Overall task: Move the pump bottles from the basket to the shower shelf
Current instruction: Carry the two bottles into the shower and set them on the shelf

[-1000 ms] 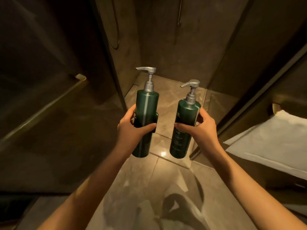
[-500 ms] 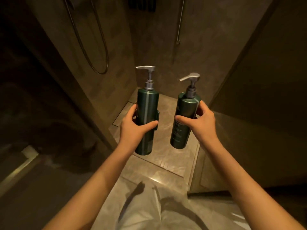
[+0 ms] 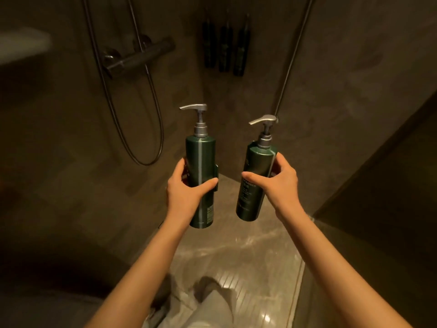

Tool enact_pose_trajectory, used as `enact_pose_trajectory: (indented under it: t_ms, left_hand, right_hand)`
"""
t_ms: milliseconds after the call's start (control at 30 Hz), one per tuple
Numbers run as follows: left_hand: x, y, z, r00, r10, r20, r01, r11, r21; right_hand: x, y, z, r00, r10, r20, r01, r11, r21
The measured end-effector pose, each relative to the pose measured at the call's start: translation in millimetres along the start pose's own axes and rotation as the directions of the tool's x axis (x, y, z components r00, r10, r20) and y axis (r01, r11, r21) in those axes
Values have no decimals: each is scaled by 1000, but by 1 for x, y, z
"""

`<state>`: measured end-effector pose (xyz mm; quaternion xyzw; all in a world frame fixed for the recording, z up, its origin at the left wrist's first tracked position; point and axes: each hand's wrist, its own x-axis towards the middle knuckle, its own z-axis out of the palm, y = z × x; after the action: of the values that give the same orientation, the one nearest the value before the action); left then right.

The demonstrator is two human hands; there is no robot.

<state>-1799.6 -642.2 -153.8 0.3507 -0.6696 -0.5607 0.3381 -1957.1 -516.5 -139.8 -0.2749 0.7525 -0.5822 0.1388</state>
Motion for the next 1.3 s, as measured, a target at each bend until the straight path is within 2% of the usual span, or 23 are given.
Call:
enact_pose_trajectory:
  t_ms: [267,500,733,900,1067,1300]
  left_hand:
    - [124,22,9,992,62,-110,-55,996,64]
    - [199,28,3,938,97,-334,-62,992,112]
    - [252,86,1,750,164,-641,-79,984,158]
    - [254,136,-12,553,270,-788,-121,962,244]
    - [240,183,-50,386,373,-844,-77,925,373]
    - [233,247,-123,299,506,-809,-29,852,523]
  right_hand:
    - [140,-28,44,977,-149,154,143,988,54]
    - [250,-31,89,906,-228,356,189,972,142]
    - [361,-84,129,705,-368,607,258,929,264]
    - [403,-140,173,477,-448,757,201,893,402]
    - [399,-200,208,278,-600,750,171,799,576]
    - [372,-285,255,189,-728,658,104,682,724]
